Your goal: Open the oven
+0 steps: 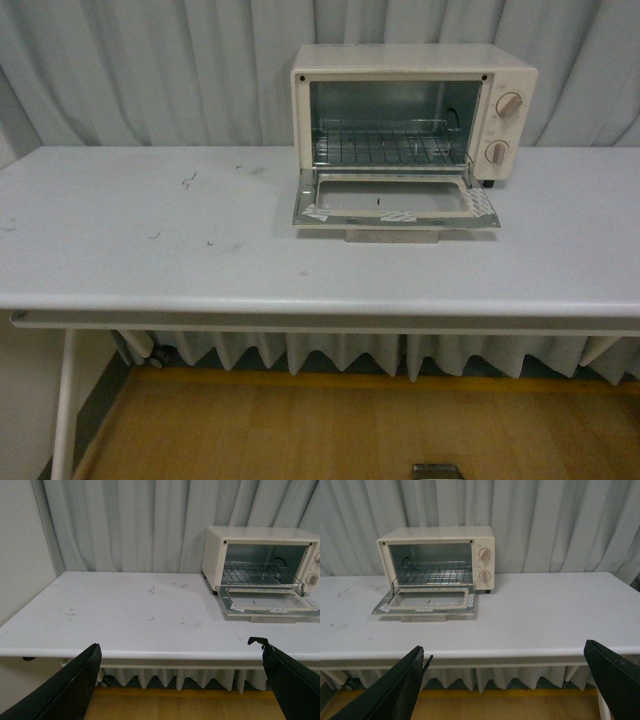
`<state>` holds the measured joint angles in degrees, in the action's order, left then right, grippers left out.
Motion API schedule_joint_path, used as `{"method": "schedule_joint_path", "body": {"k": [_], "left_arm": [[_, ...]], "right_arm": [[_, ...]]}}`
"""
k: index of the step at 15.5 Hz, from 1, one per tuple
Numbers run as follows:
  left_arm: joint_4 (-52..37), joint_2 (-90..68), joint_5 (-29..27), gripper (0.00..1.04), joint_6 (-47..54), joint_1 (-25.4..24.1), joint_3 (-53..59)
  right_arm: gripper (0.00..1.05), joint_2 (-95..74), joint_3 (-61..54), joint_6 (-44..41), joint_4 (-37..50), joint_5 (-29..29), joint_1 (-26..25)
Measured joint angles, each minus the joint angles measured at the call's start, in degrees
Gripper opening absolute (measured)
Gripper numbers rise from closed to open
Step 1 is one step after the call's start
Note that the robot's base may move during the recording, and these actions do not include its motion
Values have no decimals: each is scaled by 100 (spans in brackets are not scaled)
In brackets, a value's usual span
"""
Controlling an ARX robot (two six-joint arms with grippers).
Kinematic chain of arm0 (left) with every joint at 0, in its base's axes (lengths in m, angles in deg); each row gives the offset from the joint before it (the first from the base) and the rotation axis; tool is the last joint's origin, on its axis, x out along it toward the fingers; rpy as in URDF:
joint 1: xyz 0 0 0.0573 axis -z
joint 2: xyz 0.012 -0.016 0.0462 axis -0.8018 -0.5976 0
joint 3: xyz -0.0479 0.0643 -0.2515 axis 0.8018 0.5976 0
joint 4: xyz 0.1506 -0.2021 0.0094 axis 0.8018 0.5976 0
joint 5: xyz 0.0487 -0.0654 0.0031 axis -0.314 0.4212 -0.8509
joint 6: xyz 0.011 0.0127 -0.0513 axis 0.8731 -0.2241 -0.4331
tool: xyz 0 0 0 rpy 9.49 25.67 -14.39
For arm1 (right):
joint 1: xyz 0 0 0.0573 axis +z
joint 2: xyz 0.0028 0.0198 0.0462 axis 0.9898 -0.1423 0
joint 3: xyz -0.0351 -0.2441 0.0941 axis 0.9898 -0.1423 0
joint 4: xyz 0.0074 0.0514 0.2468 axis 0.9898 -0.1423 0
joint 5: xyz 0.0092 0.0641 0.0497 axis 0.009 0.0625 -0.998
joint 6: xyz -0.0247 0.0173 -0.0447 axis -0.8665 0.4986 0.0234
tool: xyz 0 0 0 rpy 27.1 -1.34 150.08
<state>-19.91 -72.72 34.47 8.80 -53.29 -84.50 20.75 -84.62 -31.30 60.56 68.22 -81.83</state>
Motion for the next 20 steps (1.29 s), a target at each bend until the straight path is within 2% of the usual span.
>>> {"method": "schedule_joint_path", "body": {"k": [20], "left_arm": [[2, 0, 0, 98, 2, 0, 0]], "right_arm": [[98, 0, 0, 0, 0, 2, 0]]}}
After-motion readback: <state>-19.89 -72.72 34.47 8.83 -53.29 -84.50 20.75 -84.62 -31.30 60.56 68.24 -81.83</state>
